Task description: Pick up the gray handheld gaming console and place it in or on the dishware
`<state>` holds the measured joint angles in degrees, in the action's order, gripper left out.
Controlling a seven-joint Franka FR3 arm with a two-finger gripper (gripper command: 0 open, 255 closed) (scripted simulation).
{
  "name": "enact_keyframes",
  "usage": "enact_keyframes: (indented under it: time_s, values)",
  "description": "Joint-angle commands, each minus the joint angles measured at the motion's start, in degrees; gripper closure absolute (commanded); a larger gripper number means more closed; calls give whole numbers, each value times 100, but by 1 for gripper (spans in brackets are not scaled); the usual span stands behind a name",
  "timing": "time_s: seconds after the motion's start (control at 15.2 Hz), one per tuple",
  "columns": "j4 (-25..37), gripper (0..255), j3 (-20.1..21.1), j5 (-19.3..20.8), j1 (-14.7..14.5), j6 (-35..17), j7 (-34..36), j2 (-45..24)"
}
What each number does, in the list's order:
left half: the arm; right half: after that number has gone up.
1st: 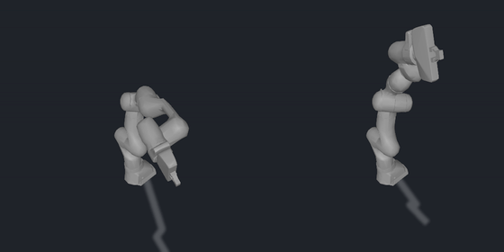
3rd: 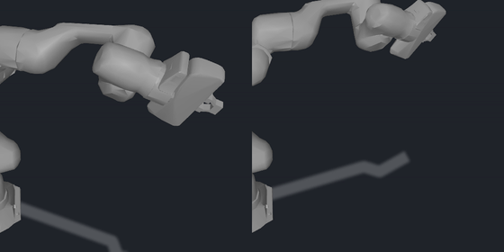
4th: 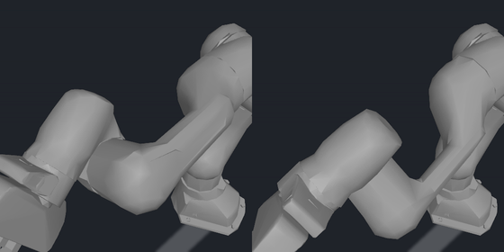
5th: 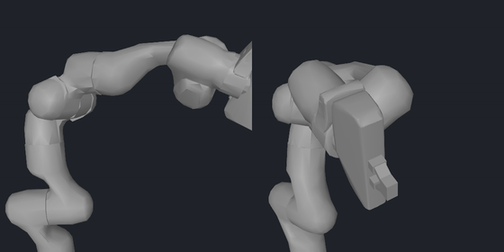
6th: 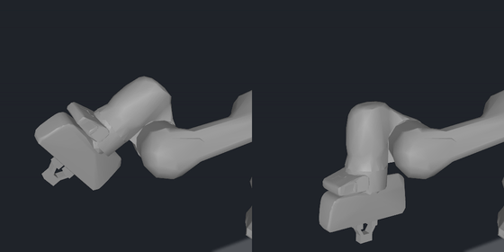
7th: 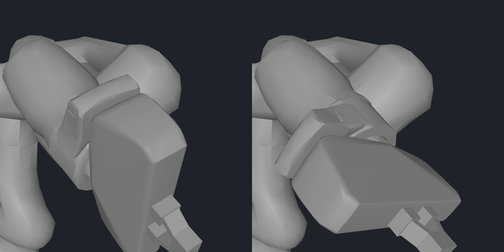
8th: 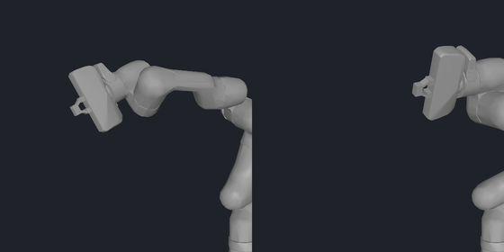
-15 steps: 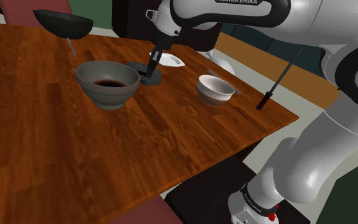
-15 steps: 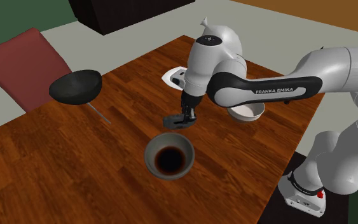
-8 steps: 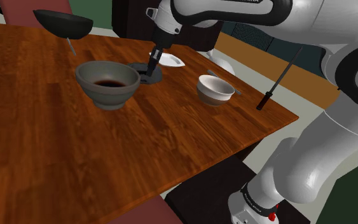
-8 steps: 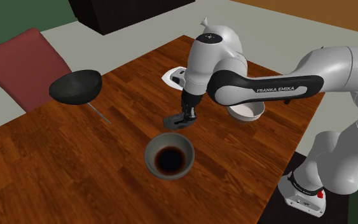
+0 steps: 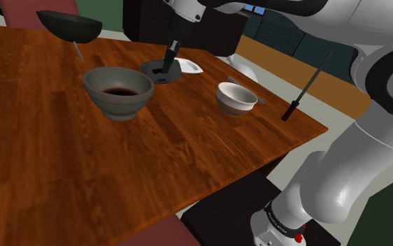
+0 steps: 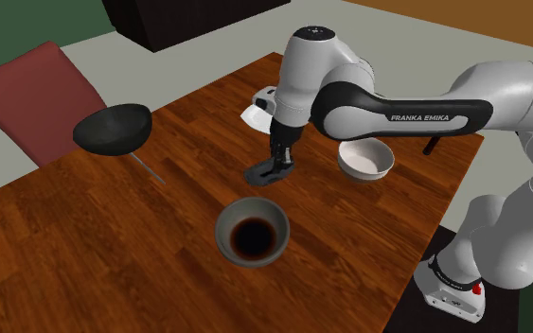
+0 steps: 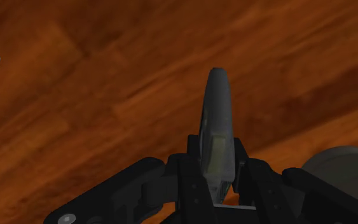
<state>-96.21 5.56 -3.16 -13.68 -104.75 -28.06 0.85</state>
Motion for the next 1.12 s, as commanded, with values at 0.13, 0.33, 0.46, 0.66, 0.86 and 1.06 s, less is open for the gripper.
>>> enact_keyframes:
  time_s: [0.13,0.33,0.46,0.66,0.86,1.06]
  values:
    - [373,255,1,9,0,325,19,-48]
    - [682,255,2,18,-1,573,35,-109]
    - [899,255,3,24,-2,742,45,-158]
    - [1246,255,5,35,-5,1001,63,-245]
    - [1621,255,8,47,-9,1270,82,-351]
    - [2030,255,13,61,-15,1552,102,-478]
